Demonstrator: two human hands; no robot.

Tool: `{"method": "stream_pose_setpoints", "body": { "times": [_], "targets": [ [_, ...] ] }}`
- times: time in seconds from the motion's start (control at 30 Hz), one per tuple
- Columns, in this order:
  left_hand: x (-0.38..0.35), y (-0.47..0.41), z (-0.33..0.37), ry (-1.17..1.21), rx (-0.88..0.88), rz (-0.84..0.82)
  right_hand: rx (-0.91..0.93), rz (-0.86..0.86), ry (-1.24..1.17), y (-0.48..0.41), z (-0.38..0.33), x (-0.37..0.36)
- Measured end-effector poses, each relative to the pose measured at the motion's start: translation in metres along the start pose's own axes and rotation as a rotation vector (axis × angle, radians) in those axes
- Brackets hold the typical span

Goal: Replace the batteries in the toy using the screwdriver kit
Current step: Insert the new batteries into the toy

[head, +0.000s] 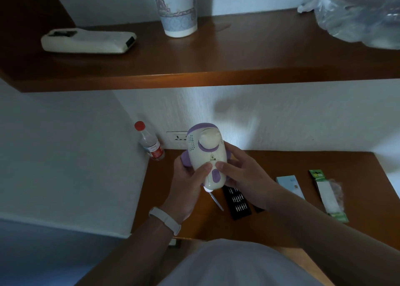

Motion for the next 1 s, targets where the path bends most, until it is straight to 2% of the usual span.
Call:
{"method": "stream_pose_setpoints", "body": {
  "times": [0.23,0.5,0.73,0.87,1.0],
  "targets": [
    [0.008,0.000,-0.007,0.084,0.065,0.052,-0.043,-0.075,0.061,-0.004,0.000,0.001],
    [0.022,0.000,-0.003,0.120,-0.042,0.072,-0.028,-0.156,0.114,-0.016,-0.003,-0.009],
    [0.040,0.000,-0.010,0.044,-0.050,0.079,-0.047,-0.066,0.084,-0.028,0.010,-0.027],
    [0.056,0.004,-0.032,0.047,0.054,0.106,-0.064,-0.015,0.124,-0.030,0.028,-0.033],
    [0.071,0.004,-0.055,-0.003,0.163,0.095,-0.155,0.064,0.124,-0.033,0.061,-0.034]
  ]
}}
Point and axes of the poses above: each hand's wrist, its own y-axis away from the middle knuckle, its own x-axis out of the back of the hand, z = x × y, the point moved 1 cm from there along -y, towards the middle knuckle, and after that the axes turned 5 degrees about -x, right-handed, at the moved point
